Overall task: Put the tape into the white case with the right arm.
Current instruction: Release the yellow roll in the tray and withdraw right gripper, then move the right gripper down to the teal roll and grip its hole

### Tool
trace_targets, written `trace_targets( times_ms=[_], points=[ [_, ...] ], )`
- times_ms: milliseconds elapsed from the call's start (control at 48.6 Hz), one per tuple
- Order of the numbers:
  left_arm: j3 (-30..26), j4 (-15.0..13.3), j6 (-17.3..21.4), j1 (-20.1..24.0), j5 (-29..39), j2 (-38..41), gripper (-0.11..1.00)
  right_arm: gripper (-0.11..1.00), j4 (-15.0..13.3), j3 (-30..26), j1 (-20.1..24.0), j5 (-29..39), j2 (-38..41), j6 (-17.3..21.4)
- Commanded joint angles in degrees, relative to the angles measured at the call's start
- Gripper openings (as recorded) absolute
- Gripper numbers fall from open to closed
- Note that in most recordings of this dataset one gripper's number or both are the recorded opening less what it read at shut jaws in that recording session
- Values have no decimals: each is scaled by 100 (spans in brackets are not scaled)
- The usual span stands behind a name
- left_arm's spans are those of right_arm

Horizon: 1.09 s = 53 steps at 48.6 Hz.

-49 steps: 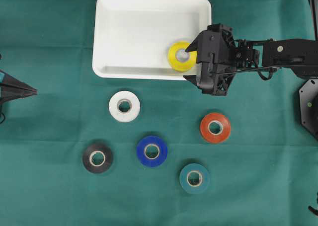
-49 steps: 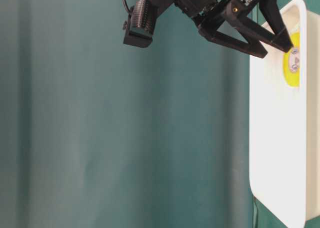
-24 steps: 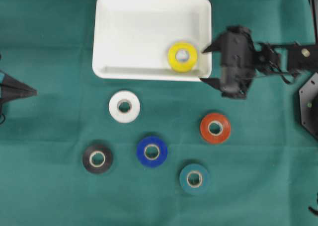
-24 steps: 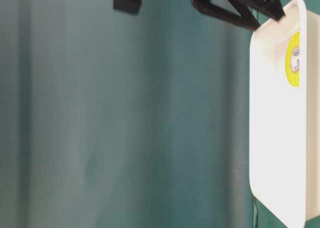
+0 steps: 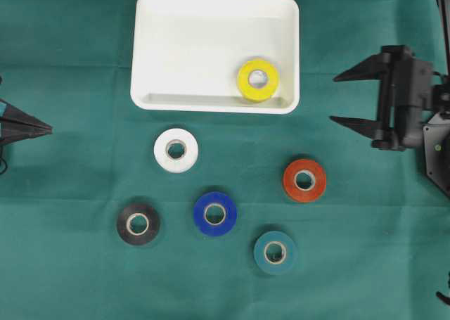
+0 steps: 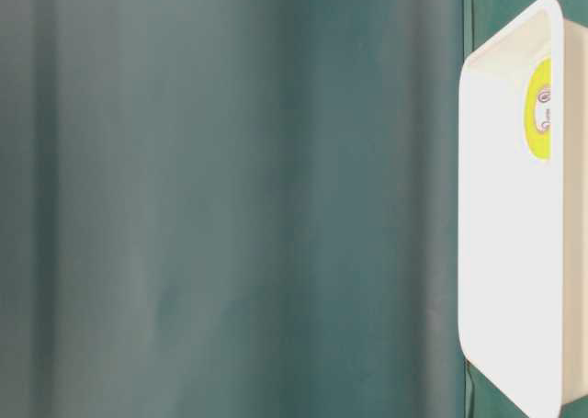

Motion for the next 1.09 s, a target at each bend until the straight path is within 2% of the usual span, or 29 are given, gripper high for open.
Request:
trace_targets(
  times_ms=[0,165,288,638,947,1070],
  points=[
    [-62,0,0,-9,-44,44,1,56,-9,35,-9,-26,-229,18],
    [-62,9,0,-18,-44,44,1,57,-9,97,9,-26,-360,35],
    [-62,9,0,-9,-44,44,1,57,-9,105,211,-53,-299,44],
    [-62,0,0,-9,-53,44,1,57,-9,255,1635,-70,-290,44],
    [-18,0,0,-9,-44,44,1,57,-9,334,2329,-35,-290,44],
    [-18,9,0,-9,-44,44,1,57,-9,387,2479,-35,-308,53]
  ],
)
